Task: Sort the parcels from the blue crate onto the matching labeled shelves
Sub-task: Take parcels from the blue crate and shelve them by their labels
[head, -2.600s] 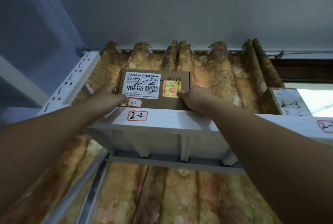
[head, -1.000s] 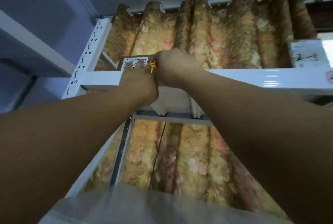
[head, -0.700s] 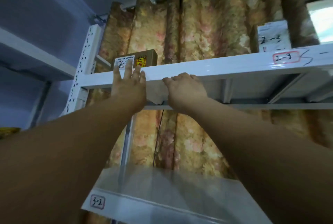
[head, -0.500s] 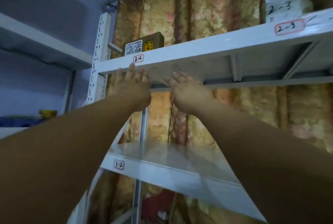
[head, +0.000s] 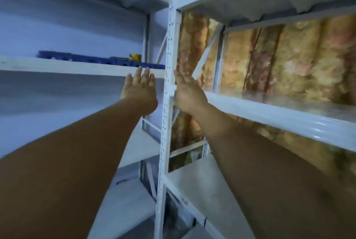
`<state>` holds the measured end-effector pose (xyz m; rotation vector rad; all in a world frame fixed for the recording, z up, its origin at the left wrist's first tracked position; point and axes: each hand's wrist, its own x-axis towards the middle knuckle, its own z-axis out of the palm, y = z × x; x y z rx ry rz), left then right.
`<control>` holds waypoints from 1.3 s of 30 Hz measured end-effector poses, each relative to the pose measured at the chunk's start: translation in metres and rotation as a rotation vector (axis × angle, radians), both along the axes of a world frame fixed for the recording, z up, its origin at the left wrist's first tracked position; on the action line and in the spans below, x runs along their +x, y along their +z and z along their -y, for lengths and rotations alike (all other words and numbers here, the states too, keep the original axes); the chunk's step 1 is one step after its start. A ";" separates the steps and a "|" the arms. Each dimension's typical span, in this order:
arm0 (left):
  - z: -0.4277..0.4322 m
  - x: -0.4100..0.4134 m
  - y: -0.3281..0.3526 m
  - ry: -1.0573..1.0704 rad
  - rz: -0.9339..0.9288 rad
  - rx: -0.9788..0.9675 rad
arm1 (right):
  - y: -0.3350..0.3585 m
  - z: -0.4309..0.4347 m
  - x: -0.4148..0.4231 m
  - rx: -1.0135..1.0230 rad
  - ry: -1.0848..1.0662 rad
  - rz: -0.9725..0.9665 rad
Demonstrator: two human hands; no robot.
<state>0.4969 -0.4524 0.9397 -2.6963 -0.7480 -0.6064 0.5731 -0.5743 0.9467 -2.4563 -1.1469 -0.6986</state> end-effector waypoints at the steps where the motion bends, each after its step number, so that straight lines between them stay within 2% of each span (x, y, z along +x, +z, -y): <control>1: -0.015 -0.012 -0.012 0.032 -0.018 -0.027 | -0.011 -0.017 -0.008 -0.025 0.047 -0.029; 8: -0.128 -0.124 -0.135 0.210 -0.211 -0.150 | -0.117 -0.144 -0.082 -0.066 0.287 -0.226; 15: -0.233 -0.266 -0.274 0.250 -0.344 -0.302 | -0.253 -0.248 -0.162 -0.267 0.189 -0.468; 19: -0.267 -0.325 -0.340 0.298 -0.449 -0.400 | -0.316 -0.280 -0.204 -0.412 0.222 -0.599; 27: -0.293 -0.391 -0.427 0.489 -0.486 -0.643 | -0.400 -0.320 -0.252 -0.773 0.333 -0.634; 34: -0.294 -0.408 -0.501 0.526 -0.454 -0.846 | -0.478 -0.342 -0.249 -0.919 0.353 -0.653; 39: -0.290 -0.411 -0.549 0.622 -0.313 -1.110 | -0.546 -0.364 -0.243 -1.000 0.376 -0.733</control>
